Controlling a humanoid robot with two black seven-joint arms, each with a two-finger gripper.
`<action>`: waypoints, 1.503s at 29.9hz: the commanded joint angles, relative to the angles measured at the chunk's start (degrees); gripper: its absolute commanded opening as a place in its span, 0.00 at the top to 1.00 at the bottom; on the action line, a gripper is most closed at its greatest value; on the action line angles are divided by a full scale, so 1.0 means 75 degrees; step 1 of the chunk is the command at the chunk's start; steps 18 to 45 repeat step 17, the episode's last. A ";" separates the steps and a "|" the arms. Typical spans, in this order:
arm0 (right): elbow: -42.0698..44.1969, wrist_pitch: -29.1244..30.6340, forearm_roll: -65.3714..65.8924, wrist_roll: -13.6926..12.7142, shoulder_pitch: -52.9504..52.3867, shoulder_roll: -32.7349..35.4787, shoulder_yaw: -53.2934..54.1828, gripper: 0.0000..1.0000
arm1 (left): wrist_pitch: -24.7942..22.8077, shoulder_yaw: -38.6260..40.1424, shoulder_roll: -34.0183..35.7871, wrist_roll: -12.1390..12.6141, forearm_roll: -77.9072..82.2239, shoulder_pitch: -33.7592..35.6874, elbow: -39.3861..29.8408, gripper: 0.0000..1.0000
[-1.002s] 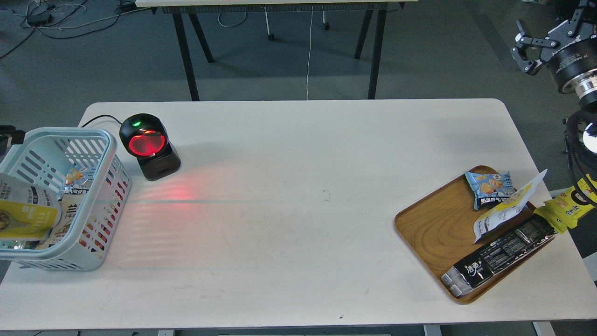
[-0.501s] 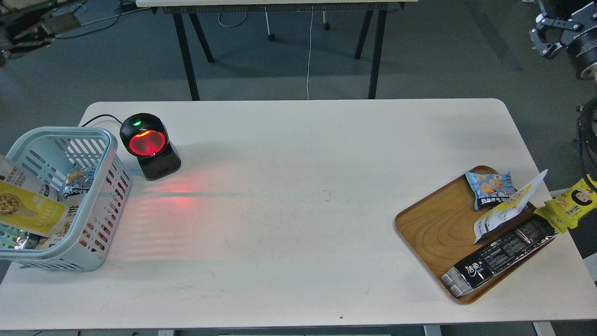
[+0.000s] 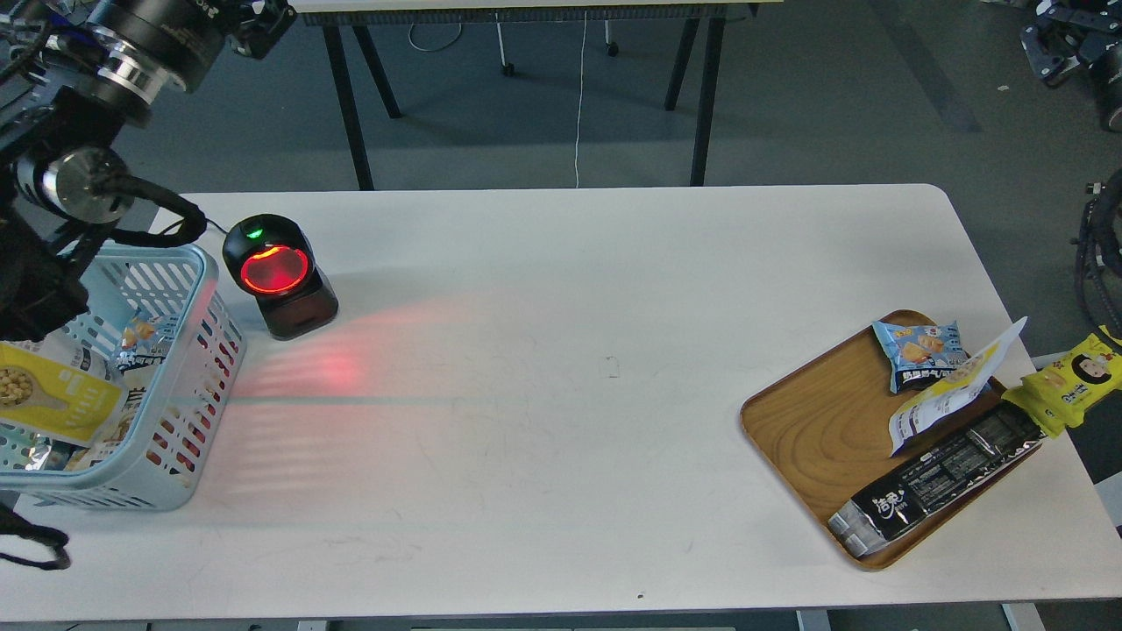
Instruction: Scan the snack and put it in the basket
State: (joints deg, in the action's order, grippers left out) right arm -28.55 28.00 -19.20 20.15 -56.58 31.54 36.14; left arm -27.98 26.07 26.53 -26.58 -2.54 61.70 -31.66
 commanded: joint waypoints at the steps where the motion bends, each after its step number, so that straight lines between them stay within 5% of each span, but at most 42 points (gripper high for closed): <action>1: 0.0174 0.0000 -0.0007 -0.0319 0.0032 -0.0231 0.0232 0.01 | -0.0003 0.0846 -0.1086 0.0858 -0.0855 -0.0012 0.1406 0.00; 3: 0.0373 0.0000 -0.0030 -0.0413 0.0032 -0.0454 0.0255 0.01 | -0.0003 0.1350 -0.1474 0.1117 -0.1183 -0.0024 0.1806 0.00; 8: 0.0807 0.0000 -0.0042 -0.0565 0.0055 -0.0946 0.0630 0.01 | -0.0003 0.1985 -0.1862 0.1118 -0.1769 -0.0187 0.1913 0.00; 45: 0.0819 0.0000 -0.0007 -0.0554 -0.0026 -0.1123 0.0713 0.01 | -0.0003 0.1962 -0.2179 0.1060 -0.2169 -0.0352 0.1843 0.00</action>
